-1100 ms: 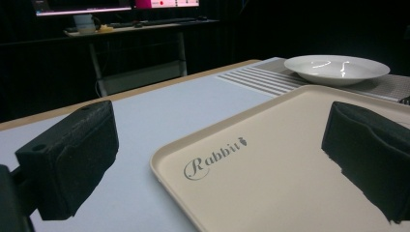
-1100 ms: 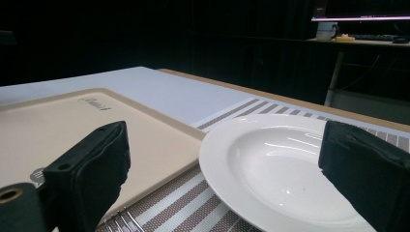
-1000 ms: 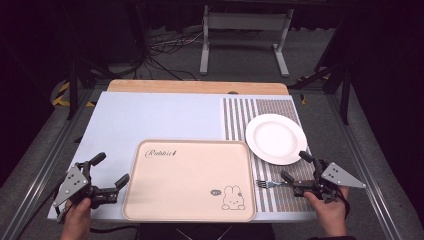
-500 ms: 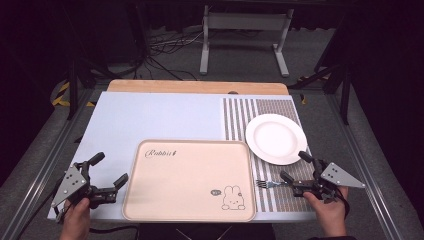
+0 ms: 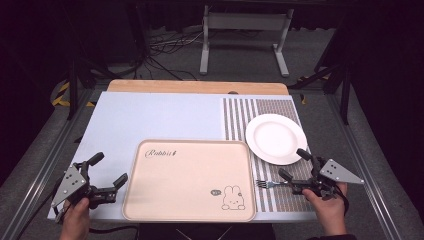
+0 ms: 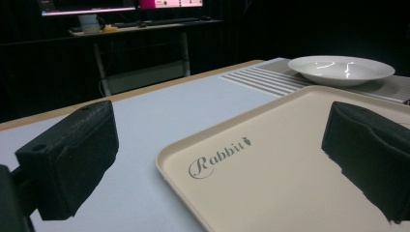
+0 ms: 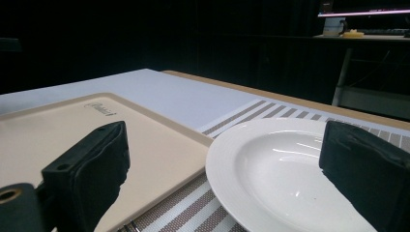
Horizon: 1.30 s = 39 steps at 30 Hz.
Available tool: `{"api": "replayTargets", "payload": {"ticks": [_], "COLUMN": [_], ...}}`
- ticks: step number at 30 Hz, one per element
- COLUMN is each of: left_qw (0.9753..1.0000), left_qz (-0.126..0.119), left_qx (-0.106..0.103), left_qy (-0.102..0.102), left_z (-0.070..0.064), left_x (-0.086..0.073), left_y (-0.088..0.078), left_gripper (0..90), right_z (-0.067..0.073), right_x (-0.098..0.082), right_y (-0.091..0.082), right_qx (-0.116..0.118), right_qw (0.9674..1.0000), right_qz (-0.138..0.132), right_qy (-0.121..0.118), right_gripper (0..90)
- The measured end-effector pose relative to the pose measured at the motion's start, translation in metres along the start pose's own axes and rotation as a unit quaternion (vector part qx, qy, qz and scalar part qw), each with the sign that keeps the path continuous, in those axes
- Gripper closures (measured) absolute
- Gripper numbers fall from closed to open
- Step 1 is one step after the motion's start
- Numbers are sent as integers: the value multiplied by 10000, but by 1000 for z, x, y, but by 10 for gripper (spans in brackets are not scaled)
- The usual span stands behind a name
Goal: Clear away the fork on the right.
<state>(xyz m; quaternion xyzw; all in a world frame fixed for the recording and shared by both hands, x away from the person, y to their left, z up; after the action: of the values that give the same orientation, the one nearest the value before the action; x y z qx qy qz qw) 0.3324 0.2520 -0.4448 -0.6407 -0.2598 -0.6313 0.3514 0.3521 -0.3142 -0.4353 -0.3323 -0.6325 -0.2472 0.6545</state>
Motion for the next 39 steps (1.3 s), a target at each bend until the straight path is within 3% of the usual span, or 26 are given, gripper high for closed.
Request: {"api": "replayTargets", "payload": {"ticks": [6,16,21,24,27,32,36,37,38,39], "left_qw": [10000,10000,10000,10000,10000,10000,10000,10000,10000,10000], "left_qz": [17,17,25,24,19,13,8,6,6,8], "left_qx": [-14,-20,-5,-12,-17,-6,-3,-10,-10,-12], "left_qy": [26,32,25,32,32,32,34,37,37,39], "left_z": [0,0,0,0,0,-1,-1,-1,-1,-1], "left_x": [0,0,0,0,0,1,1,1,1,1], "left_y": [0,-1,-1,-1,0,0,-1,-1,-1,0], "left_gripper": [2,1,2,2,2,2,2,2,2,1], "right_z": [2,2,3,2,2,2,0,0,0,0], "right_x": [9,29,34,38,44,56,61,61,61,62], "right_y": [9,26,33,33,32,32,33,33,33,34], "right_qx": [127,284,379,485,654,820,914,922,922,957], "right_qw": [9997,9989,9973,9947,9895,9768,9626,9603,9603,9509], "right_qz": [209,313,523,785,1115,1726,2254,2325,2325,2602], "right_qy": [-95,-209,-353,-461,-646,-968,-1196,-1239,-1239,-1375], "right_gripper": [46,43,44,77,112,117,115,116,116,127]}}
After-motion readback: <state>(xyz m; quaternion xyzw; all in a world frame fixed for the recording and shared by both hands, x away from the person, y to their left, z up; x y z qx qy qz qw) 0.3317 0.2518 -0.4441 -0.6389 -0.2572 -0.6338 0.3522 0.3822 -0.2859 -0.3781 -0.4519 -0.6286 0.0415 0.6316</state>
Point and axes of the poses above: each handheld gripper's, and its own axes: y roughly forward along the jaws, x roughly out of its top, z roughly to its left, the point moved 5 cm from there along y, roughly forward along the jaws
